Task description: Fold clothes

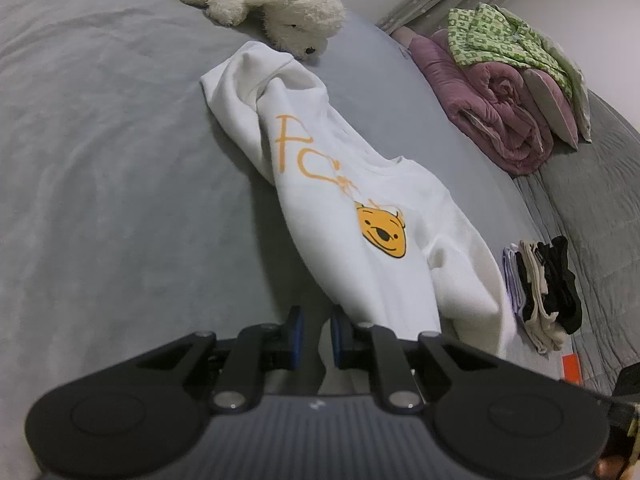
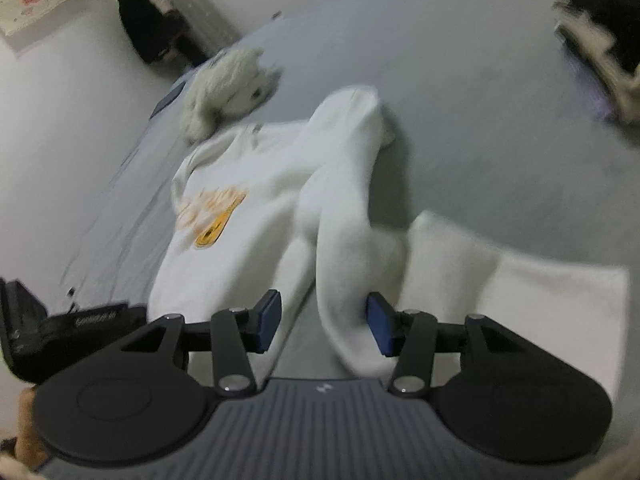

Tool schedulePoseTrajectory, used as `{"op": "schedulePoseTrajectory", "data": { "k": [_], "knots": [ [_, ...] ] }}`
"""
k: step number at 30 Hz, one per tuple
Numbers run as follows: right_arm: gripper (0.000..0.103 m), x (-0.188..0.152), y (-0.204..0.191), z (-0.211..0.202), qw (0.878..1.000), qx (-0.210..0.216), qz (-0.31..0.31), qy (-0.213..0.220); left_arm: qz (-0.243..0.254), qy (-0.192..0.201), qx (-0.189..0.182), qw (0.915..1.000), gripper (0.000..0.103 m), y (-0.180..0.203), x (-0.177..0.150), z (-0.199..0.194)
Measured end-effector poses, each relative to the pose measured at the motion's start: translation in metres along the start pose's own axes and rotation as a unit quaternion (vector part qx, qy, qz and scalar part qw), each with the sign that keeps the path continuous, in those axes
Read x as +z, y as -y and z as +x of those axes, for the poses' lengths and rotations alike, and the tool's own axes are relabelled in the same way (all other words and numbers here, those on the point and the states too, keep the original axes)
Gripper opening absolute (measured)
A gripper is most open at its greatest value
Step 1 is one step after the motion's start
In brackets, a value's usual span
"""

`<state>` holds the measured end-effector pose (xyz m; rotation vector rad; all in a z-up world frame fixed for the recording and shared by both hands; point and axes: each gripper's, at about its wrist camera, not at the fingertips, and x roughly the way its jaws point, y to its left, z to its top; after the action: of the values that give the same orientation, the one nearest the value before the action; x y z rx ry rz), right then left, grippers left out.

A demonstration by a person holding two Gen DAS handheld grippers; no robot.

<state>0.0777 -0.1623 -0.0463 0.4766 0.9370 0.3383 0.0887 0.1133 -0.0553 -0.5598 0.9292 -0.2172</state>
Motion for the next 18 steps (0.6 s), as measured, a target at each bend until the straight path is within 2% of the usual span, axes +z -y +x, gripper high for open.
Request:
{"op": "schedulePoseTrajectory", "data": {
  "k": [4, 8, 18],
  "knots": [
    [0.053, -0.005, -0.009, 0.010, 1.000, 0.010, 0.001, -0.026, -0.002, -0.001, -0.002, 1.0000, 0.013, -0.002, 0.001, 0.000],
    [0.053, 0.000, -0.015, -0.002, 1.000, -0.014, -0.025, -0.002, -0.003, 0.000, -0.003, 1.0000, 0.013, -0.004, 0.003, -0.002],
    [0.053, -0.007, -0.020, 0.004, 0.998, 0.040, -0.016, -0.037, -0.001, 0.007, -0.003, 1.0000, 0.013, -0.009, 0.005, -0.009]
  ]
}}
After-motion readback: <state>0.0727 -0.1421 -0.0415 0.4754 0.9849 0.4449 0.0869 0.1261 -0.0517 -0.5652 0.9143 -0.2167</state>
